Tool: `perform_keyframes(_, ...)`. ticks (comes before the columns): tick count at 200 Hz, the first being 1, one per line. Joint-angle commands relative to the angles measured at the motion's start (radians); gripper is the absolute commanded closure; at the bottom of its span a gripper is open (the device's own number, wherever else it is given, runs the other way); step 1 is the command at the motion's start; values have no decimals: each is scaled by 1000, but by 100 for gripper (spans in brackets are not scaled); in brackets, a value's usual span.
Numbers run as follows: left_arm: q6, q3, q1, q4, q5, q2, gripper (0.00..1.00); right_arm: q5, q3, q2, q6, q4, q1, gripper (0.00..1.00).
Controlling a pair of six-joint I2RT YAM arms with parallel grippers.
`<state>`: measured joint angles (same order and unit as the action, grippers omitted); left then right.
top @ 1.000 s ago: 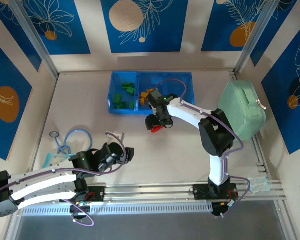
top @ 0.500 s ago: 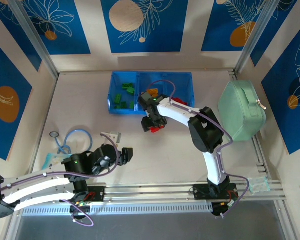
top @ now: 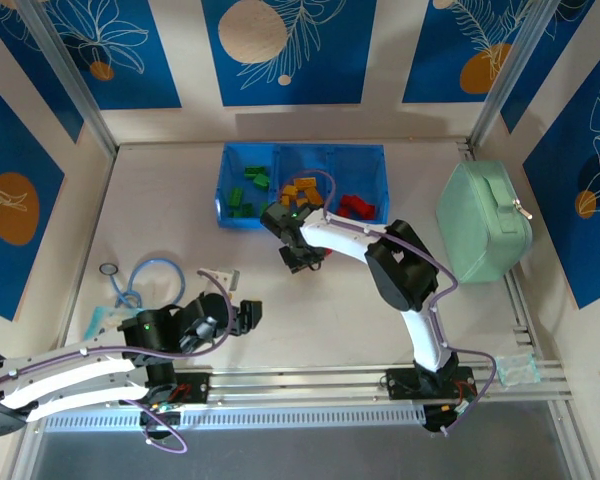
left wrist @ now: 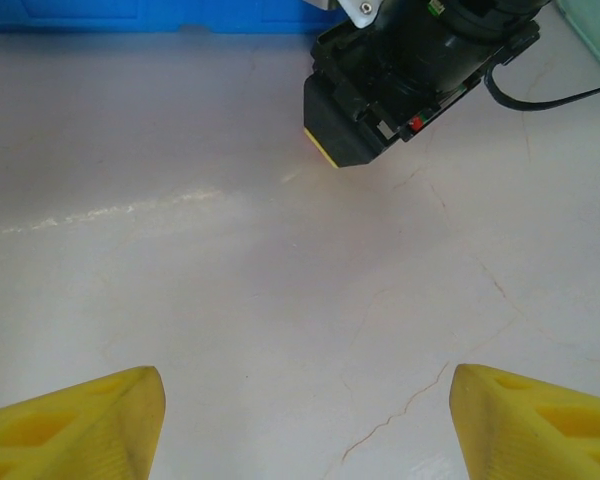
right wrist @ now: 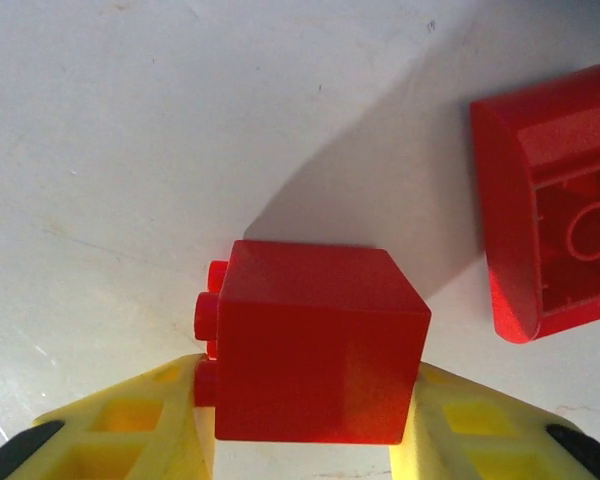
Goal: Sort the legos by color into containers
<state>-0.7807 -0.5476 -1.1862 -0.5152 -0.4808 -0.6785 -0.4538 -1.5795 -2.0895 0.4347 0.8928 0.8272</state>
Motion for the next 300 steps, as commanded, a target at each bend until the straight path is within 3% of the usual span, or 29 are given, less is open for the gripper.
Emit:
perform_keyframes(1, -8, 0, -9, -34, -15, 11, 25, -8, 53, 30, 30, 19, 22, 61)
perform_keyframes(99, -74, 29, -15, -39, 10, 74, 26, 7, 90, 297, -2, 24, -3, 61)
perform_keyframes(129, -28, -2, -15, -21, 12, 29, 26, 23, 75, 374, -33, 41, -97, 60)
perform_keyframes(165, 40, 7, -15, 77, 18, -13, 25, 74, 59, 403, -55, 38, -285, 60)
perform_keyframes(196, 111, -30, -14, 126, 9, -97, 24, 146, 25, 361, -72, 12, -420, 60)
perform_keyframes(236, 160, -67, -3, 224, 10, -203, 22, 187, -105, 224, -99, 29, -511, 60)
perform_keyframes(300, 175, -137, 107, 308, 182, -394, 22, 195, -398, -24, -112, 106, -585, 59)
